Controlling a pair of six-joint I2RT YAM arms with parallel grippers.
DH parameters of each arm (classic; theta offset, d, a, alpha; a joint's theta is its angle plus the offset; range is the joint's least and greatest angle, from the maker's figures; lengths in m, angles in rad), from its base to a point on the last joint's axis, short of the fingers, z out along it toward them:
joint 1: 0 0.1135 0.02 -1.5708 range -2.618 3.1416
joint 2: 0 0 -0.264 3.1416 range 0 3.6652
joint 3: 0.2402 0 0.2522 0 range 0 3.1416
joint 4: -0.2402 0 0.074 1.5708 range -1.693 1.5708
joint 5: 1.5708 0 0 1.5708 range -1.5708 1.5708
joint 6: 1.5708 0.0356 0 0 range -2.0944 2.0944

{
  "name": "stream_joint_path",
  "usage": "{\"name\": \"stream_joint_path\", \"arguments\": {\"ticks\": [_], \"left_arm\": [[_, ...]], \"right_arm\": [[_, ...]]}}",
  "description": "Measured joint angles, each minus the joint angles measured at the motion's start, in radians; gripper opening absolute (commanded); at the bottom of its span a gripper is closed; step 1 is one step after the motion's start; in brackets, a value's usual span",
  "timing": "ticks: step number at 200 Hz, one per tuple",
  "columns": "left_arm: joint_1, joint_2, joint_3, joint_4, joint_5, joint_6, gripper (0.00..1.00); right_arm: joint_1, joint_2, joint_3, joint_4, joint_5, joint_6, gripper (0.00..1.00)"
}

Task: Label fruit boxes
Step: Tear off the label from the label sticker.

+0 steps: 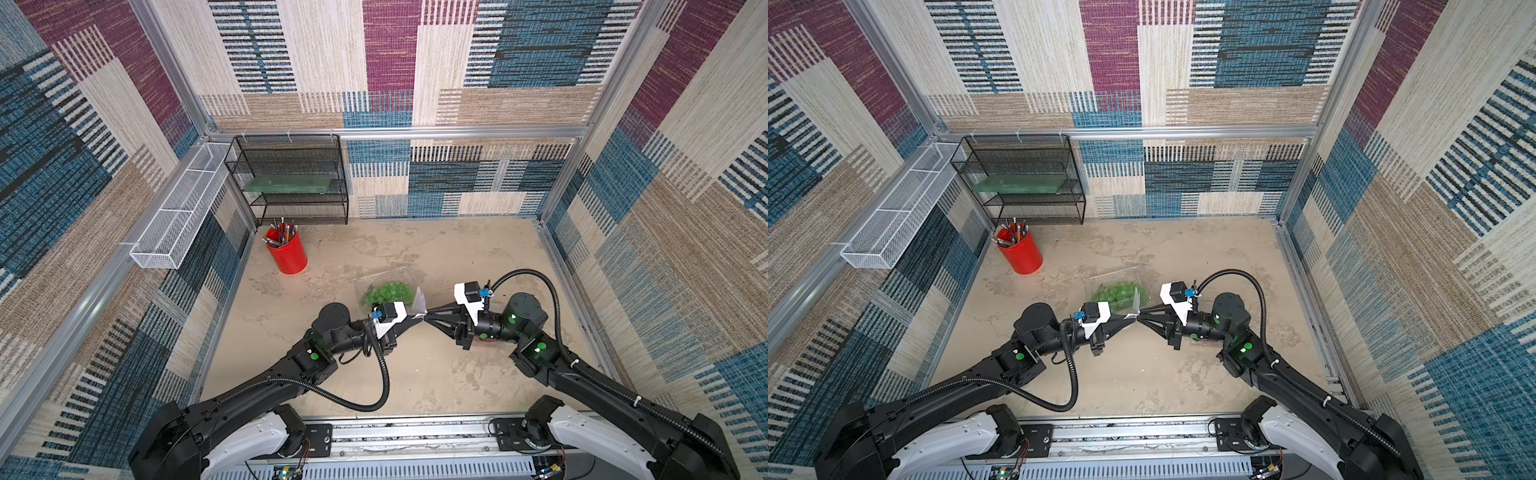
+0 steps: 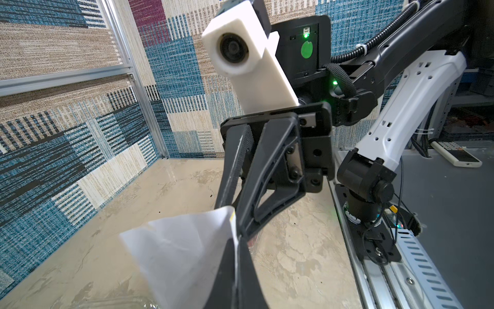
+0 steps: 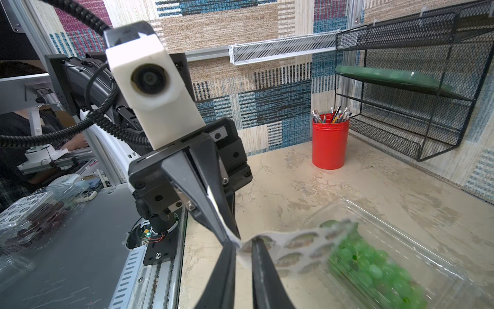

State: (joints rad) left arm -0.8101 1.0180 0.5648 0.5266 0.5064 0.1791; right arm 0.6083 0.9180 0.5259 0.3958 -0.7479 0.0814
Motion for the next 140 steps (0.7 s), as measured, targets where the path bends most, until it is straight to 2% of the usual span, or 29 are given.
{"name": "stream_joint_path", "arguments": {"ticks": [66,140], "left_arm": [[-0.002,-0.005,0.0,-0.001,-0.001,0.003,0.0],[-0.002,-0.015,0.0,-0.003,-0.007,0.003,0.0]], "right_arm": [[-0.004,0.0,-0.006,-0.004,0.0,-0.001,0.03],[-0.023,-0.031,-0.016,-0.027,0.005,-0.005,0.01]]}}
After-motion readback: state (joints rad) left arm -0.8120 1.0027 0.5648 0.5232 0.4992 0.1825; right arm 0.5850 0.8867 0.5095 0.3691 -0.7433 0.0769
